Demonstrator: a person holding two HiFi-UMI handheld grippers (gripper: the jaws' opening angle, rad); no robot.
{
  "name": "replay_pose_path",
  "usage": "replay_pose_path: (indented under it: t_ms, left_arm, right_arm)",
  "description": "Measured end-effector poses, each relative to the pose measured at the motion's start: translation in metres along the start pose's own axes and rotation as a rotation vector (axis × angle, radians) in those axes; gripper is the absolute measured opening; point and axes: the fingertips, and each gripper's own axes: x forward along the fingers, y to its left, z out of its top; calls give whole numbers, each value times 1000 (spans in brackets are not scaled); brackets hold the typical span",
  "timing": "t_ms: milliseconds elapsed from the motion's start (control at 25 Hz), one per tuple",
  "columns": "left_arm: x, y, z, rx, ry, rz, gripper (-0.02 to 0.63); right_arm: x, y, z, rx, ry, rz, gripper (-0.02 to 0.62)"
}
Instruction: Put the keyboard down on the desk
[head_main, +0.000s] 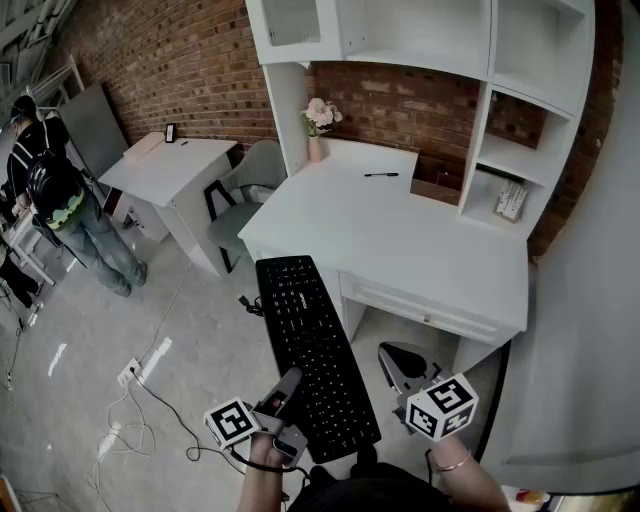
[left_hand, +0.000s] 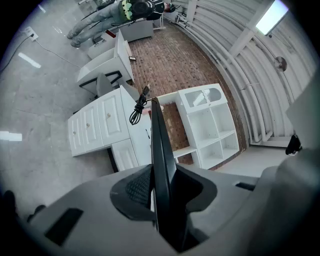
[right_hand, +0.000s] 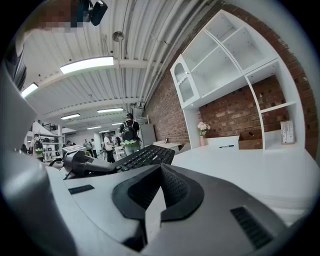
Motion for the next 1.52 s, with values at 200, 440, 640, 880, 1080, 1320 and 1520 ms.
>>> replay_pose_path:
  t_ms: [200,440,640,880,1080,1320,1520]
  left_arm:
    - [4,-1,6,26,-13,-1,110]
    - [12,-6,1,23,-29,-8,110]
    - [17,-5,2,21,-45,-2,110]
    - [35,-2,14,33,-42,8,110]
    - [65,5,35,16,-34,6,110]
    - [116,22,75,14,-9,2,110]
    - [160,35,121,10,16,-7,110]
  right_arm:
    - [5,1,6,-16,-27,25,5]
    - [-2,-4,8,17,-51,61,5]
    - [-2,-13,3,38,-47,64,5]
    - [9,-28,5,52,-39,64,5]
    - [33,-50,10,63,-33,39,5]
    - [83,-85,19,71,-19,13,5]
    - [142,-111,33,79,-15,1,5]
